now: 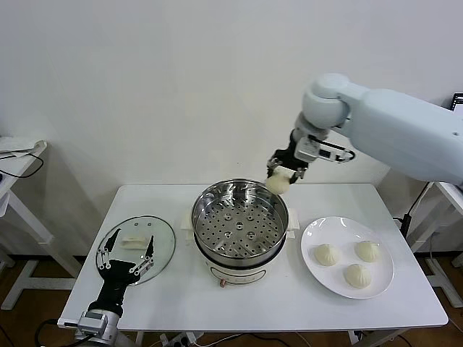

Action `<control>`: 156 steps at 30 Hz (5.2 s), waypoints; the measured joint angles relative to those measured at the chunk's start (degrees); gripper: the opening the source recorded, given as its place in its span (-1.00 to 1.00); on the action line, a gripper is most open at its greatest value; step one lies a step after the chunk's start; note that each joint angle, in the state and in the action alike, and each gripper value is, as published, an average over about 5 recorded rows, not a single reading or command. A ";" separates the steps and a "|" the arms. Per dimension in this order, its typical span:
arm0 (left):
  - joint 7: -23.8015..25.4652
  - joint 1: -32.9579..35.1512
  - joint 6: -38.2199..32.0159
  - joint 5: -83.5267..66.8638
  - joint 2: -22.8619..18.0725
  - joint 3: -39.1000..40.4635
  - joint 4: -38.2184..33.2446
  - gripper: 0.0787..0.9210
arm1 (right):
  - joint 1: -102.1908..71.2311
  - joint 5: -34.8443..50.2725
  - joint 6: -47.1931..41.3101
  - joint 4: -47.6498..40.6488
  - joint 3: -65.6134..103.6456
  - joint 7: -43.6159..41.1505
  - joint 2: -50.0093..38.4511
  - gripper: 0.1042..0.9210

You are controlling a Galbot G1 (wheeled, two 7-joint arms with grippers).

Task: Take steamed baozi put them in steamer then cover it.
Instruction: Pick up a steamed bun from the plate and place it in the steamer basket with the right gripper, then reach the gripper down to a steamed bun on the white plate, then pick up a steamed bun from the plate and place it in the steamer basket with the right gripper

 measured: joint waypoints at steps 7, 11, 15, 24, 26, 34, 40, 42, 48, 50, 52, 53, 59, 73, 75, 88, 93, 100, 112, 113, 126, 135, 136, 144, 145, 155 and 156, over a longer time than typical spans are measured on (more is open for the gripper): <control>0.35 -0.08 -0.05 -0.27 0.04 -0.93 0.32 0.77 | -3.49 -5.27 4.19 -6.29 0.91 2.50 6.38 0.22; 0.51 -0.28 0.00 -0.46 0.12 -1.42 0.49 0.77 | -5.73 -8.56 6.34 -10.09 2.04 3.68 9.61 0.22; 0.67 -0.44 0.01 -0.60 0.12 -1.78 0.74 0.77 | -7.98 -11.55 8.09 -13.46 2.99 4.71 12.29 0.22; 0.89 -0.85 0.10 -1.01 0.22 -2.34 0.93 0.77 | -11.81 -16.39 10.64 -18.92 4.88 6.55 16.33 0.22; 0.93 -0.89 0.10 -1.03 0.20 -2.34 1.03 0.77 | -12.38 -17.18 10.95 -19.80 5.17 6.77 16.94 0.22; 1.00 -0.86 0.10 -1.18 0.20 -2.56 1.01 0.77 | -14.22 -19.27 11.62 -22.14 5.84 7.58 18.50 0.24; 1.02 -0.77 0.10 -1.21 0.14 -2.68 0.94 0.77 | -14.65 -19.49 11.42 -22.21 5.64 7.80 18.48 0.53; 1.02 -0.73 0.10 -1.22 0.11 -2.73 0.91 0.77 | -14.55 -19.18 11.16 -21.92 5.36 7.78 18.29 0.65; 0.98 -0.63 0.24 -1.23 0.08 -2.70 0.68 0.77 | -13.19 -16.20 9.44 -19.35 4.05 7.05 16.48 0.76; 0.95 -0.54 0.32 -1.23 0.08 -2.66 0.54 0.77 | -12.10 -14.08 8.16 -17.65 3.37 6.57 15.16 0.76; 0.88 -0.42 0.40 -1.23 0.09 -2.56 0.36 0.77 | -10.50 -11.42 6.45 -15.52 2.49 5.94 13.34 0.76; 0.84 -0.36 0.43 -1.22 0.10 -2.48 0.26 0.77 | -9.49 -9.88 5.44 -14.30 1.95 5.56 12.24 0.76; 0.71 -0.04 0.49 -1.07 0.11 -1.89 -0.27 0.77 | -2.42 0.56 -2.75 -5.88 -2.27 2.66 3.69 0.76; 0.67 0.70 0.11 -0.42 0.16 -1.13 -0.95 0.77 | -0.35 14.90 -28.75 6.41 -7.71 -0.99 -18.81 0.76; 0.66 0.62 0.04 -0.33 0.10 -0.93 -0.88 0.77 | -2.42 15.31 -32.01 6.87 -6.83 -1.05 -20.86 0.76; 0.52 0.34 0.02 0.27 -0.24 0.02 -0.64 0.77 | -20.06 13.72 -44.38 4.15 4.82 0.47 -25.27 0.76; 0.48 0.29 0.01 0.32 -0.30 0.04 -0.41 0.77 | -25.69 12.11 -46.41 2.05 8.74 1.57 -24.91 0.76; 0.46 0.19 -0.02 0.44 -0.30 0.28 -0.18 0.77 | -32.01 10.19 -48.23 -0.81 13.45 3.53 -23.61 0.76; 0.45 0.12 -0.11 0.65 -0.43 0.55 0.25 0.77 | -37.41 7.48 -49.15 -4.42 18.09 5.84 -21.01 0.76; 0.44 0.12 -0.11 0.65 -0.45 0.56 0.26 0.77 | -37.69 7.40 -49.22 -4.60 18.34 5.93 -20.81 0.76; 0.43 0.01 -0.15 0.67 -0.46 0.49 0.50 0.77 | -39.46 6.71 -49.64 -5.47 20.05 6.00 -19.59 0.40; 0.40 -0.11 -0.16 0.67 -0.52 0.48 0.57 0.77 | -39.71 6.51 -49.69 -5.23 20.52 5.79 -19.86 0.31; 0.38 -0.11 -0.16 0.67 -0.53 0.49 0.59 0.77 | -39.68 6.52 -49.71 -5.15 20.55 5.71 -19.97 0.31; 0.15 0.04 -0.17 0.67 -0.58 0.50 0.31 0.77 | -38.28 8.01 -50.31 -3.58 19.71 4.99 -21.58 0.30; 0.14 0.10 -0.17 0.67 -0.56 0.48 0.22 0.77 | -37.72 8.56 -50.49 -3.11 19.28 4.84 -22.04 0.30; -0.04 0.46 -0.07 0.85 -0.41 0.72 -0.89 0.77 | -25.84 17.64 -53.21 5.05 11.09 3.14 -28.84 0.30; -0.04 0.49 -0.06 0.86 -0.39 0.71 -0.98 0.77 | -23.97 18.74 -53.60 6.04 9.74 3.05 -29.43 0.30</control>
